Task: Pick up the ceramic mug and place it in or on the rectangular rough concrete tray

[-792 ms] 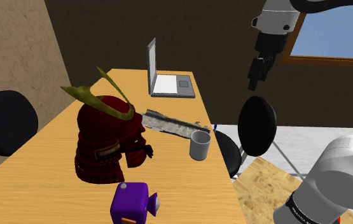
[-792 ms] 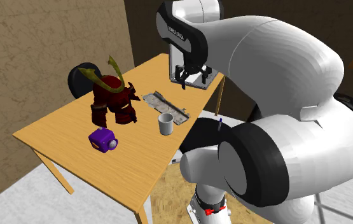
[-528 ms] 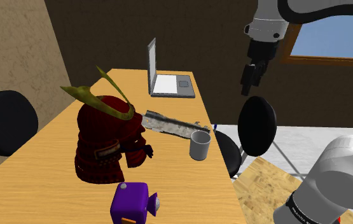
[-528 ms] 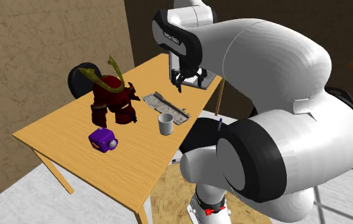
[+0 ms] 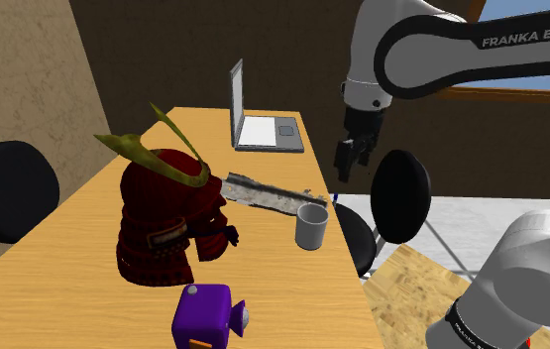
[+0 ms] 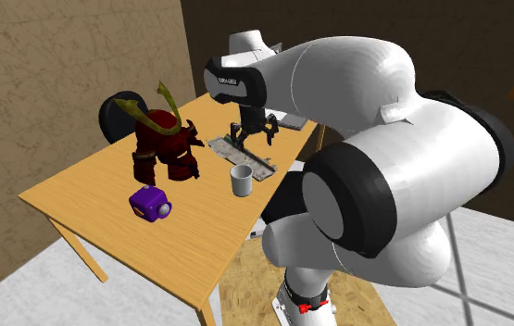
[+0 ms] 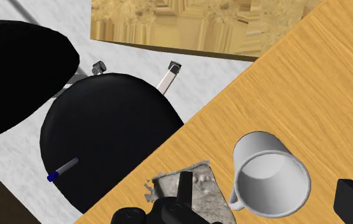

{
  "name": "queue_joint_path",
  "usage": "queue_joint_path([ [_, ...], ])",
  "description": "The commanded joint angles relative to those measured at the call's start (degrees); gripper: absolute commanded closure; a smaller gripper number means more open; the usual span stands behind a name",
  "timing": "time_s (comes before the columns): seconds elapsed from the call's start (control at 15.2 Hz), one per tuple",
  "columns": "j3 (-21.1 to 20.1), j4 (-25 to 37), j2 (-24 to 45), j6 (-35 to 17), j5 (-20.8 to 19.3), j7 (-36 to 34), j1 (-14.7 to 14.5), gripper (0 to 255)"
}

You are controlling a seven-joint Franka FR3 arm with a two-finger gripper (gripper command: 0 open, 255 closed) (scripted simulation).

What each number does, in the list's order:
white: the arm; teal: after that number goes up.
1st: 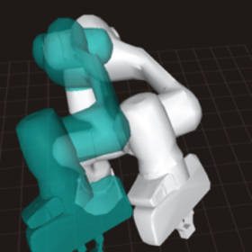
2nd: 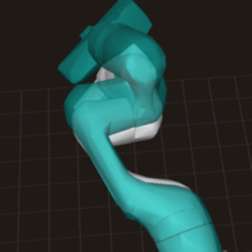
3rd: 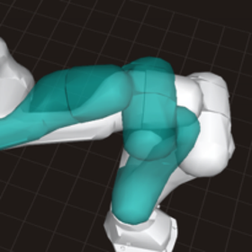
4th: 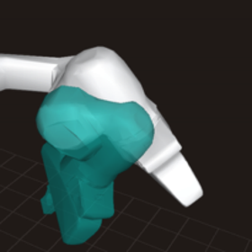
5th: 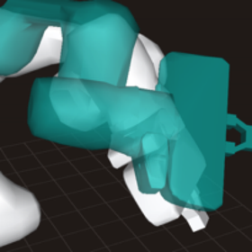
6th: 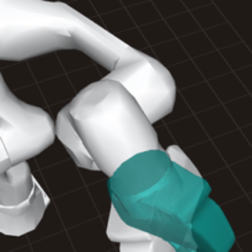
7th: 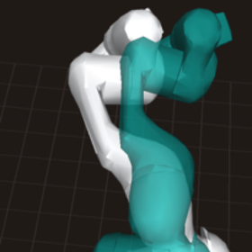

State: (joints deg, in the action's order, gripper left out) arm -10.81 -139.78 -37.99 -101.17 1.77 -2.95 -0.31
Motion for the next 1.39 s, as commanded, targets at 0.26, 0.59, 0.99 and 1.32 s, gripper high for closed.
queue_joint_path([
  [0.26, -4.51, -1.66, 9.24, -9.76, 1.58, -5.22, -0.64, 0],
  [0.59, -8.23, -0.89, 18.86, -17.54, 1.36, -10.00, -0.75, 0],
  [0.99, -9.80, -1.98, 24.53, -23.76, 0.27, -12.47, -0.58, 0],
  [1.32, -10.03, -3.53, 26.13, -26.83, -0.28, -12.91, -0.40, 0],
])
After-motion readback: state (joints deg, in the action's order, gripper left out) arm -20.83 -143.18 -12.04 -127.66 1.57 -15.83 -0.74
